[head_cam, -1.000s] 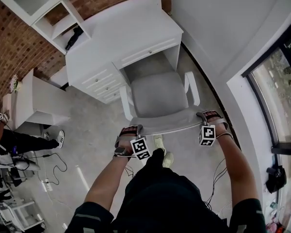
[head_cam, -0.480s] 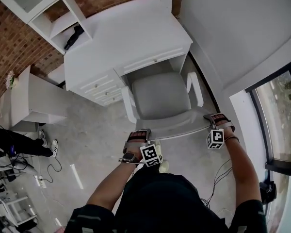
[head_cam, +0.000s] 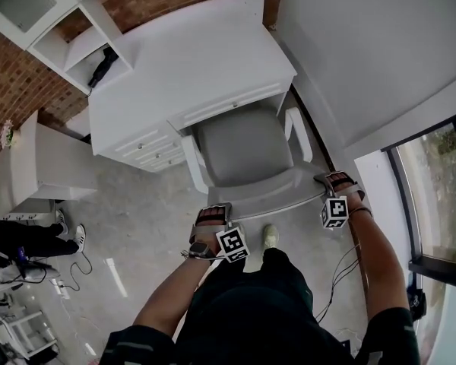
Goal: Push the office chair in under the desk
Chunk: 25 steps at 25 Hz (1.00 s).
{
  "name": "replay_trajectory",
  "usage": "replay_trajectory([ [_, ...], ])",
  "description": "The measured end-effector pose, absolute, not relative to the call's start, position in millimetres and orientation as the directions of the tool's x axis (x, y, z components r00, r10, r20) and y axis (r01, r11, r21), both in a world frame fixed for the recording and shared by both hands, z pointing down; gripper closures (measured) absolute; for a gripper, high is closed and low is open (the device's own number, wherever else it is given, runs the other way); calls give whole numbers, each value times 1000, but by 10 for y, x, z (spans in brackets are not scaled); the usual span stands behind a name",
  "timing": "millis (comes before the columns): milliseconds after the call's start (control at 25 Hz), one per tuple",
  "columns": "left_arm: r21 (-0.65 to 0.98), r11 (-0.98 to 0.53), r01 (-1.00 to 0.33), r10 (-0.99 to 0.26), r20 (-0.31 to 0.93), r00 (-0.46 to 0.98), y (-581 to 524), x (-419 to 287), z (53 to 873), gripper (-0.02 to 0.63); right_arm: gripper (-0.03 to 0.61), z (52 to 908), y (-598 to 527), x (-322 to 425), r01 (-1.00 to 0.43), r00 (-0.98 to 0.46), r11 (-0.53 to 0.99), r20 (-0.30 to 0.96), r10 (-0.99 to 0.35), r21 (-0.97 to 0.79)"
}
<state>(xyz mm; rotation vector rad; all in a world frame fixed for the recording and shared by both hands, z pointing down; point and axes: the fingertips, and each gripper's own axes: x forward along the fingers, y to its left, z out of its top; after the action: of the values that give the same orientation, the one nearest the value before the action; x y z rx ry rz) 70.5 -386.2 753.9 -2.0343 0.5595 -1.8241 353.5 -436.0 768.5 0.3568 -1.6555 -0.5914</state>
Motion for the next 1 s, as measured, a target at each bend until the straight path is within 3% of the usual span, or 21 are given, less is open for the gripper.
replay_trajectory([
  [1000, -516, -843, -151, -523, 853, 8, -4544, 861, 7600, 594, 529, 7774, -5284, 3648, 205, -236, 809, 830, -505, 551],
])
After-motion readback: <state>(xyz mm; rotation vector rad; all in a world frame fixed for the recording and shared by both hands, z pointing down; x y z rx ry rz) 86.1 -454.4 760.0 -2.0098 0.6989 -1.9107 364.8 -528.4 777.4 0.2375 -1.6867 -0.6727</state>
